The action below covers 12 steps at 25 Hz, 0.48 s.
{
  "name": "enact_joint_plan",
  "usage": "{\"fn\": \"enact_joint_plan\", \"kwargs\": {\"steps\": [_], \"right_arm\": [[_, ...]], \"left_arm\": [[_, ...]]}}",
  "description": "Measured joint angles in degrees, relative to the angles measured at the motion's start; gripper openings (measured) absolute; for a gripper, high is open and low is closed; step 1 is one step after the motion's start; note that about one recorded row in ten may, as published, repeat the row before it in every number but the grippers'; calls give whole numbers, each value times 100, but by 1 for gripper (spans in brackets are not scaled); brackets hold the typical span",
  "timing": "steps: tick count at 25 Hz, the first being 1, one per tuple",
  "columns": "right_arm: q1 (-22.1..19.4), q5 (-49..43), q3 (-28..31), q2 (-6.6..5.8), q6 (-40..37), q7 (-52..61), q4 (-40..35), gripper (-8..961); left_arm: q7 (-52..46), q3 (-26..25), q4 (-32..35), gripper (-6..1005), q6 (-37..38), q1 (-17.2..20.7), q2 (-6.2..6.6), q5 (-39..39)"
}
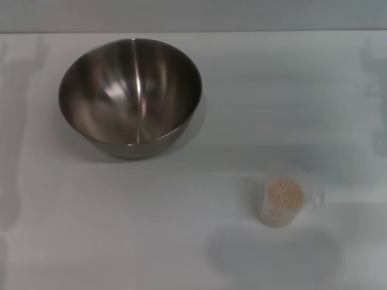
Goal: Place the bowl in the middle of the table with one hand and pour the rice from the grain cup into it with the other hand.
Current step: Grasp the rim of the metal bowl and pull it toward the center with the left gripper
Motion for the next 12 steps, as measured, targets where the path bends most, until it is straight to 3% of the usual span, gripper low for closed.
{"fn": "enact_joint_plan", "kwargs": {"steps": [1,3,4,5,6,7,8,10,12], "right_arm": [[0,0,0,0,0,0,0,592],[0,3,1,0,6,0,-8,592],[0,4,1,0,17,0,-8,592],[0,5,0,0,39,0,-7,593],[0,5,0,0,39,0,-7,593],[0,6,0,0,45,0,-4,593],[0,6,0,0,49,0,-1,593],[0,9,0,0,51,0,2,593],[0,9,0,0,51,0,3,592]], "left_arm": [[0,0,0,750,0,0,0,0],[-42,-37,-872,747,-1146,147,87,1],[-5,-144,-1739,746,-2507,226,167,2],[28,-196,-2024,744,-3025,237,198,1],[28,-196,-2024,742,-3025,237,198,1],[275,-372,-2740,741,-4575,168,256,-16],[275,-372,-2740,739,-4575,168,256,-16],[682,-571,-3242,736,-5813,31,244,-40],[1215,-797,-3593,733,-6925,-141,135,-54]]}}
